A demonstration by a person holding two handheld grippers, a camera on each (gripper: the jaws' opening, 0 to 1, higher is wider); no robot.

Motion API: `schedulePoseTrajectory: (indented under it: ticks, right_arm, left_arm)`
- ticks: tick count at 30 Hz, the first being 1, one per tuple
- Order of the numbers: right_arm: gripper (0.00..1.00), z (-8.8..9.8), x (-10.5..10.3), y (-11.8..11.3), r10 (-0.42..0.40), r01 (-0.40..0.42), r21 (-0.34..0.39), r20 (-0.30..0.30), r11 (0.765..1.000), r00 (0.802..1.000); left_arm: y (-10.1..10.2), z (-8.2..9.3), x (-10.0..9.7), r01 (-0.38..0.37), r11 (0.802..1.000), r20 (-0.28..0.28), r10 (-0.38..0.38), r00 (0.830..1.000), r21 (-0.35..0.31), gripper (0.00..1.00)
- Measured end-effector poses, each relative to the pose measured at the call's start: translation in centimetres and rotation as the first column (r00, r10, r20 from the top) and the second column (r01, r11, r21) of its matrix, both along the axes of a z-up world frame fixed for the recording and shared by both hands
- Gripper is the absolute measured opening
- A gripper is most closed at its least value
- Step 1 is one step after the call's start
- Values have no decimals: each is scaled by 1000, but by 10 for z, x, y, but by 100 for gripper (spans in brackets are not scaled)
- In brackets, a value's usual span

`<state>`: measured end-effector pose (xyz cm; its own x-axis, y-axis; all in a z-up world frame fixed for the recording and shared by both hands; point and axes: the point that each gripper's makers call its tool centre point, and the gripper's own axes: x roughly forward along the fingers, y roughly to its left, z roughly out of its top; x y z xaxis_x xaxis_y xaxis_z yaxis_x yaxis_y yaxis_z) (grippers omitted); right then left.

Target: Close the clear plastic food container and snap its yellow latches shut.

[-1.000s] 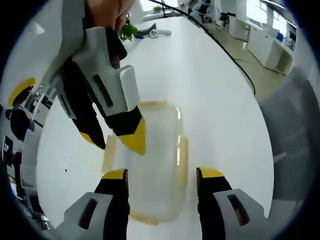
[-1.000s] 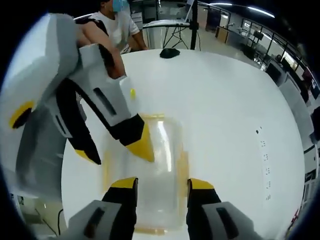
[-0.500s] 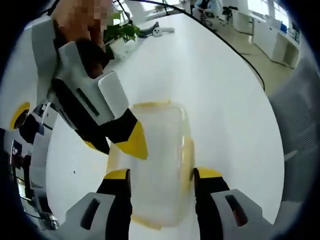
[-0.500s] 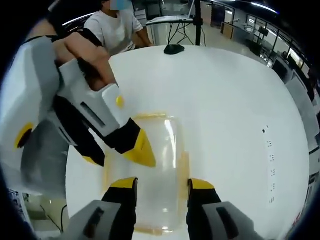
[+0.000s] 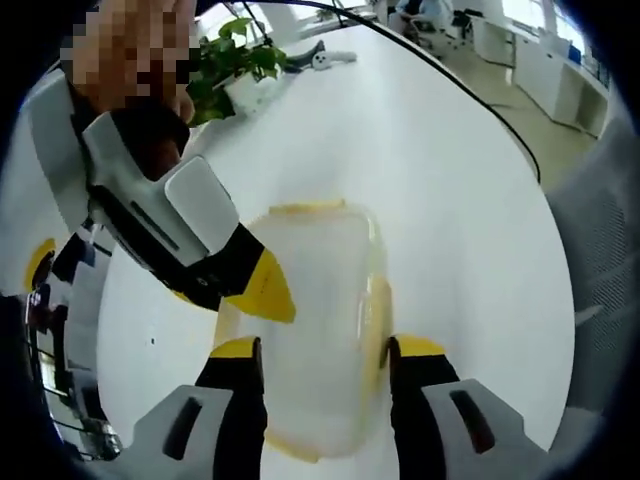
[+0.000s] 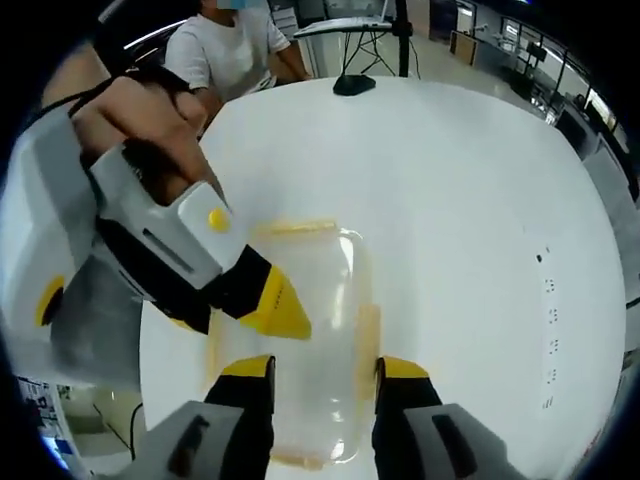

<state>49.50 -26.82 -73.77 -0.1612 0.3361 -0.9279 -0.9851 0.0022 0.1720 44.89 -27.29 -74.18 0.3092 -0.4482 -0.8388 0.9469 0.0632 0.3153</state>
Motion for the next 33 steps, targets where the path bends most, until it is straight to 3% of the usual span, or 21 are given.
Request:
schedulePoseTrajectory:
  ticks: [4, 5, 6, 8, 9, 13, 24, 30, 32, 33]
  right_arm:
    - [35, -2, 1, 2, -8, 8, -14, -19, 1000, 1000]
    - [35, -3, 1, 1, -28, 27, -35, -42, 999, 999]
    - [34, -3, 2, 2, -1, 0, -32, -43, 999, 999]
    - [32, -3, 8, 2, -4, 1, -63, -39, 998, 999]
    - [32, -2, 3, 8, -1, -3, -52, -72, 999, 997]
    - [33, -2, 1, 6, 7, -13, -78, -81, 997, 997]
    - [34, -3, -3, 3, -1, -3, -48, -81, 999, 997]
    - [36, 0, -4, 3, 7, -9, -37, -41, 999, 999]
    - [36, 2, -5, 2, 7, -7, -23, -13, 1000, 1000]
    - [36, 2, -5, 2, 8, -9, -19, -3, 1000, 1000]
  left_arm:
    - [1, -1, 1, 0, 1000, 16, 1, 1000, -11, 42]
    - [14, -1, 14, -21, 998, 98, 15, 995, 61, 41]
    - [2, -7, 8, -23, 1000, 40, 23, 999, 2, 41]
    - [1, -3, 3, 10, 1000, 10, -11, 1000, 24, 41]
    - [2, 2, 4, -2, 1000, 30, 2, 1000, 9, 41]
    - [4, 1, 3, -9, 1000, 16, 9, 1000, -19, 41]
    - [3, 0, 3, -6, 1000, 23, 7, 1000, -21, 42]
    - [3, 2, 3, -4, 1000, 29, 5, 1000, -27, 43]
    - [-1, 5, 2, -51, 997, -17, 50, 999, -52, 44]
    - [0, 5, 3, -17, 999, -1, 17, 1000, -29, 44]
